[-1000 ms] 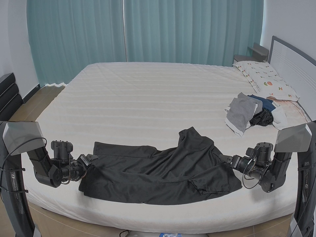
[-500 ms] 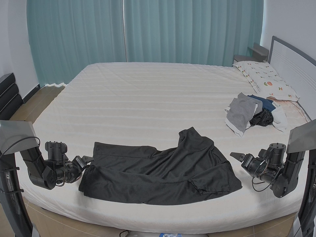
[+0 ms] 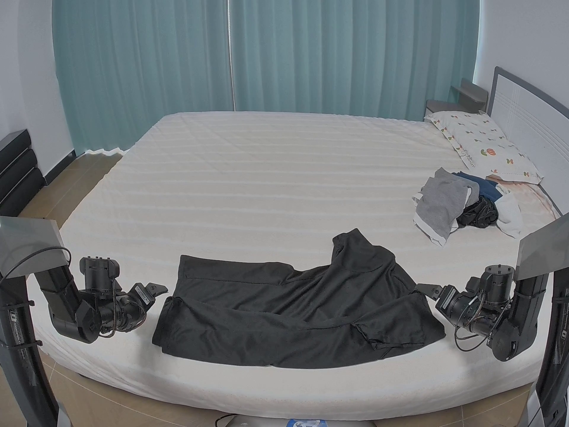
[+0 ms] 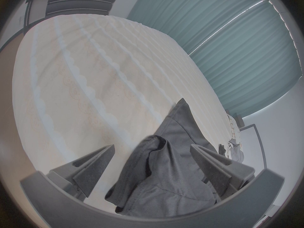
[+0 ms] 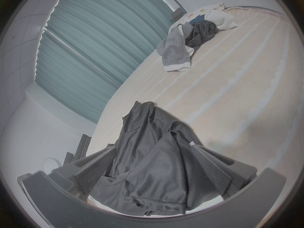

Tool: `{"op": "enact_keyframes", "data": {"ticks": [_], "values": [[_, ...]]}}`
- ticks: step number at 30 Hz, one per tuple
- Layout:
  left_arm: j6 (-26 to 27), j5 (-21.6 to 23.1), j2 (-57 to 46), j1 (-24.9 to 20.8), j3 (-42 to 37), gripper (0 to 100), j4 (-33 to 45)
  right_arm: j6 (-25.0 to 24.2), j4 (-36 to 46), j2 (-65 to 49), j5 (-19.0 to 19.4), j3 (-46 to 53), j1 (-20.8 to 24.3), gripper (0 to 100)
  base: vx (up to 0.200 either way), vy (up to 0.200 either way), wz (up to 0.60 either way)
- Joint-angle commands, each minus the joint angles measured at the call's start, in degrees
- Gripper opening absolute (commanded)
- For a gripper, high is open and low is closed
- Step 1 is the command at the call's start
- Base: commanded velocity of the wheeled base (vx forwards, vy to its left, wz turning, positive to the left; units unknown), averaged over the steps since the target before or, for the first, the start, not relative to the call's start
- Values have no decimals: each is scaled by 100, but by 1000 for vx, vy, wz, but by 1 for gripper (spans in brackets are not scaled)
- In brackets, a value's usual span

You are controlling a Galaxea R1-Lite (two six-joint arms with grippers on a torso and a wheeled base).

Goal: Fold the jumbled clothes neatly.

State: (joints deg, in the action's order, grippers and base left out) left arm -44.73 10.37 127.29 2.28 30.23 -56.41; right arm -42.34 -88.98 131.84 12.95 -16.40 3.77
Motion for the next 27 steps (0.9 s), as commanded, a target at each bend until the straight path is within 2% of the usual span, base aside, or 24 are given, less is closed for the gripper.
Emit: {"op": "enact_keyframes", "data": {"ticks": [1, 5, 14, 22, 27], "values": [[-10, 0, 15, -8, 0, 100, -11, 6, -49, 52, -3, -4, 36, 100, 0, 0, 0], [8, -9, 24, -8, -26, 100, -11, 15, -49, 52, -11, -4, 36, 100, 0, 0, 0], [-1, -18, 15, -43, -17, 100, -2, 24, -49, 43, -29, -4, 45, 100, 200, 0, 0], [-27, -18, -38, -52, 44, 100, -20, 33, -49, 8, -38, -4, 63, 100, 0, 0, 0], [-89, -27, -152, -307, 299, 100, -20, 33, -49, -9, -38, -4, 63, 100, 0, 0, 0]]}}
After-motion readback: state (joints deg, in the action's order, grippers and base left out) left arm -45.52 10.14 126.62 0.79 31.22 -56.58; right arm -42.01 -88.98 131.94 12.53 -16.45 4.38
